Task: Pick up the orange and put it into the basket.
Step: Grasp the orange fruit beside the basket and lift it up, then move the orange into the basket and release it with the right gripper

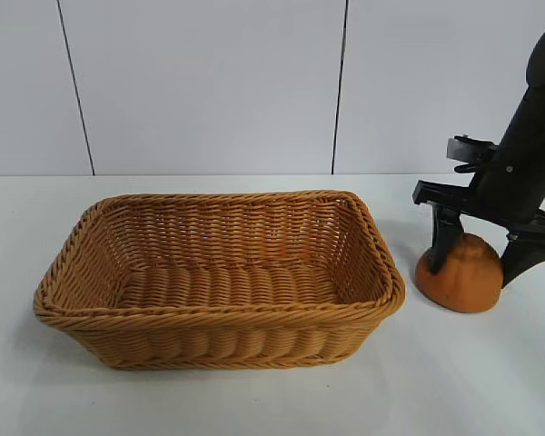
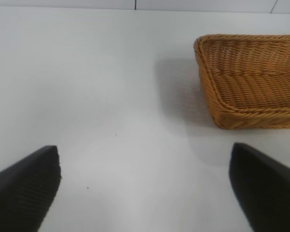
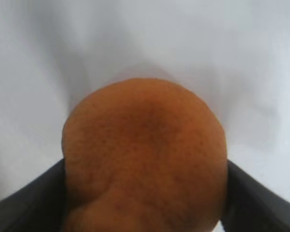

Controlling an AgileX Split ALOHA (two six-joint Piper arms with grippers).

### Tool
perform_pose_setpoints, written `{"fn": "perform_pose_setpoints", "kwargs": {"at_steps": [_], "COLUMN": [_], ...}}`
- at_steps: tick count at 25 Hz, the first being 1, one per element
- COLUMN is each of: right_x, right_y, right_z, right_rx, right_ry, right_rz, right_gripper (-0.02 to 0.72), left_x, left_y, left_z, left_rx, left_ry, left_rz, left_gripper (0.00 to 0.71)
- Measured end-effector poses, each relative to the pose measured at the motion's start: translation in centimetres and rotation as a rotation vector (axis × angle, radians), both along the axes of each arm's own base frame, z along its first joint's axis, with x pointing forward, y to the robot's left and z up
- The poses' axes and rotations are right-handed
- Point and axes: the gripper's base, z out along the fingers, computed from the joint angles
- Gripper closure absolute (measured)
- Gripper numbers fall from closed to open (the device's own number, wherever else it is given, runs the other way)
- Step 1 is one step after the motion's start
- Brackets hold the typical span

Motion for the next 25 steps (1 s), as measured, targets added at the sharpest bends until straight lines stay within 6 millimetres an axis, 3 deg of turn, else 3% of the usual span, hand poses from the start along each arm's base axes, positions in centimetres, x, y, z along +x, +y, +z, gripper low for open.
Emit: {"fn": "perform_pose_setpoints", "kwargs": {"at_steps": [3,4,8,16,20,25], "right_x": [0.1,0.0,-0.2,-2.1,-3.6,-4.9], "right_y": [0.0,0.0,0.0,0.9,3.8,9.4], "right_z": [0.4,0.8,3.0,11.5,14.1,14.9], "right_rx": [0.004,0.005,0.009,0.028,0.047,0.095], "right_ry": [-0.005,-0.012,-0.052,-0.235,-0.3,-0.343], "right_rz": [-0.001,0.0,0.007,0.043,0.128,0.25], "right_gripper": [0.638,0.651,0.651,0.651,0.651,0.651], "left_x": [0.0,0.0,0.0,0.0,0.0,0.0], "left_y": [0.0,0.0,0.0,0.0,0.0,0.0], "left_z": [0.0,0.0,0.0,0.0,0.0,0.0], "left_rx": [0.0,0.0,0.0,0.0,0.0,0.0], "left_ry": [0.0,0.0,0.0,0.0,0.0,0.0], "left_rz": [0.0,0.0,0.0,0.0,0.0,0.0], "left_gripper": [0.037,0.037,0.037,0.037,0.037,0.037]}}
